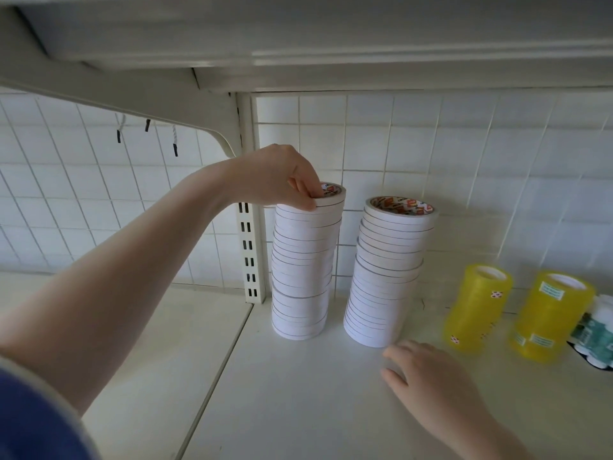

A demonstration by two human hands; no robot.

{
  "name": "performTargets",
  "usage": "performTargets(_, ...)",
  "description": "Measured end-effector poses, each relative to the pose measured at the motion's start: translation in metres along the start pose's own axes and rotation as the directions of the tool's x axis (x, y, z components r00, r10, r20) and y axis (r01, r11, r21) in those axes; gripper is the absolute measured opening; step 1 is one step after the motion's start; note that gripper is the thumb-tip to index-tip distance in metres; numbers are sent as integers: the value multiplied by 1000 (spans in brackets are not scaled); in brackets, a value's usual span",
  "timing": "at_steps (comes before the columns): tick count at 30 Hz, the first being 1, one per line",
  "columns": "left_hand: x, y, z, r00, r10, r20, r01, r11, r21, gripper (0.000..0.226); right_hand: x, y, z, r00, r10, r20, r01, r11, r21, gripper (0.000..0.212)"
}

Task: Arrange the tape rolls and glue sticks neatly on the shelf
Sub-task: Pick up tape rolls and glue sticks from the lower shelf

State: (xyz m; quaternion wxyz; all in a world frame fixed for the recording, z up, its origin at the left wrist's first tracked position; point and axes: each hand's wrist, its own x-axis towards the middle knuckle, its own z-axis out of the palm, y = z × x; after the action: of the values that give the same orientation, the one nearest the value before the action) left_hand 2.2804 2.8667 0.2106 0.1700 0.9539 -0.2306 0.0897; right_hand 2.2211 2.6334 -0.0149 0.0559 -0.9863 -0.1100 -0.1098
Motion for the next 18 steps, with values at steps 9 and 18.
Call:
performTargets(9, 2, -2, -1, 996, 13, 92, -25, 990, 136, 21, -3, -29, -11, 997, -76, -22, 78, 992, 96, 32)
performTargets(18, 11, -6, -8, 982, 79, 172, -119, 965, 234, 19, 29, -84, 6, 999, 49, -18, -39, 926, 376, 79)
